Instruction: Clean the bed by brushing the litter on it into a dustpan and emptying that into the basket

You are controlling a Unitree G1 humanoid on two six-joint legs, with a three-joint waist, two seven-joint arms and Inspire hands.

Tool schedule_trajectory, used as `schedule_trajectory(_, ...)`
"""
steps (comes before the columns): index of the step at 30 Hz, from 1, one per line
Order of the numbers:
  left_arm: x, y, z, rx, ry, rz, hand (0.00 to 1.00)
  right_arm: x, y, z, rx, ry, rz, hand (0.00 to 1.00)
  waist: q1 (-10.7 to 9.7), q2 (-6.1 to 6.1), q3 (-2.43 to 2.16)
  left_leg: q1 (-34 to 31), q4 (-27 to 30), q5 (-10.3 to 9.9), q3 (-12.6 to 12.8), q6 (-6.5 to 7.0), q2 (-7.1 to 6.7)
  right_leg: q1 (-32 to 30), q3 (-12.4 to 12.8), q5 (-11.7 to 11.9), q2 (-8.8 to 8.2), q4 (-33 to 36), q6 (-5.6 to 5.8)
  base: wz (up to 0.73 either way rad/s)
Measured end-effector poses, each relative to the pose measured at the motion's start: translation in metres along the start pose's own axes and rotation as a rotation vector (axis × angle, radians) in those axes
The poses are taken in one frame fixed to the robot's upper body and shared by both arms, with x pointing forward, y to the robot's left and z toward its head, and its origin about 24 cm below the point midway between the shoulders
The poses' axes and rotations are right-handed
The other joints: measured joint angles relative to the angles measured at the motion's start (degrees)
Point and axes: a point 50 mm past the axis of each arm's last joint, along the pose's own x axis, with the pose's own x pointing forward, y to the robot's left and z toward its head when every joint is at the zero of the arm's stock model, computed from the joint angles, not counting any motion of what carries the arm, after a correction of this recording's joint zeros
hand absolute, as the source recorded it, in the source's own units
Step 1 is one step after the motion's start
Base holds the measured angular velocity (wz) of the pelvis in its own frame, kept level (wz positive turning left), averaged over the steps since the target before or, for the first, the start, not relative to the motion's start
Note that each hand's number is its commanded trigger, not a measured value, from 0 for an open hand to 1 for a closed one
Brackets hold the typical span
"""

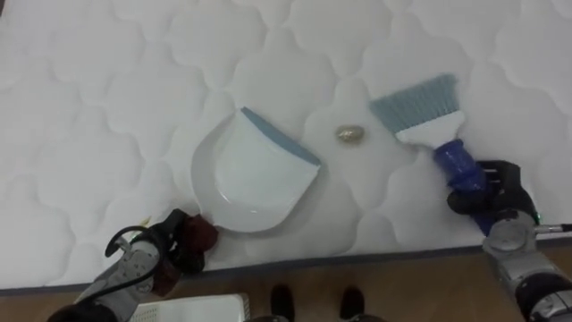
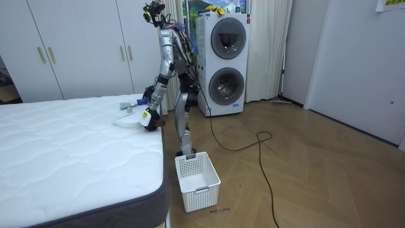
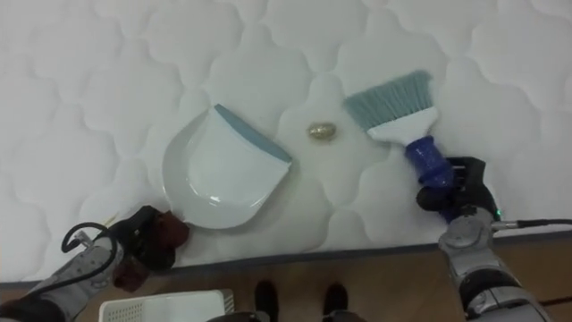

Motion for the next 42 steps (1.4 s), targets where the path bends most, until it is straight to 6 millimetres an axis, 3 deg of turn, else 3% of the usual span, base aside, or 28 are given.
schedule_trajectory(12,0.0,-0.002,0.005,0.043,-0.025,-0.014,1.0,0.0,-0.002,-0.01,-0.045,0.05,0.019,1.0,0.71,-0.02,-0.02,-0.44,0.5,0.0,-0.42,0.0,-0.09,-0.28,-0.55,-0.09,-0.18,0.87,0.05,0.02)
schedule_trajectory(20,0.0,0.002,0.005,0.177,-0.036,-0.001,1.0,-0.001,-0.001,-0.016,-0.075,0.084,0.04,1.0,0.79,-0.13,-0.12,-0.64,1.27,0.0,-0.23,-0.01,-0.11,-0.53,-0.49,-0.85,-0.43,1.64,-0.32,0.0)
schedule_trajectory(29,-0.005,0.02,0.004,0.377,-0.073,0.081,1.0,0.001,-0.01,-0.019,-0.129,0.083,0.027,1.0,0.73,-0.69,-0.68,-1.36,2.04,0.01,-0.23,0.01,-0.17,-1.15,-0.58,-1.04,-0.61,2.35,-0.35,0.01)
schedule_trajectory(35,-0.01,0.042,-0.009,0.522,-0.04,0.161,1.0,0.008,-0.041,-0.026,-0.249,0.09,-0.03,1.0,0.64,-1.32,-1.04,-1.37,2.55,0.07,-0.16,0.08,-0.42,-1.58,-0.54,-1.5,-1.18,4.03,-0.36,0.02)
schedule_trajectory(37,-0.012,0.05,-0.013,0.569,-0.024,0.192,1.0,0.01,-0.052,-0.028,-0.289,0.107,-0.053,1.0,0.49,-1.91,-1.41,-1.31,2.74,0.1,0.09,0.1,-0.28,-1.53,-0.39,-1.49,-1.09,4.14,-0.39,-0.04)
schedule_trajectory(42,-0.014,0.056,-0.019,0.607,-0.008,0.224,1.0,0.014,-0.07,-0.025,-0.444,0.083,-0.081,1.0,0.43,-3.49,-1.68,-0.75,2.67,0.1,0.47,0.1,-0.01,-1.08,-0.37,-1.32,-0.97,3.9,-0.56,-0.03)
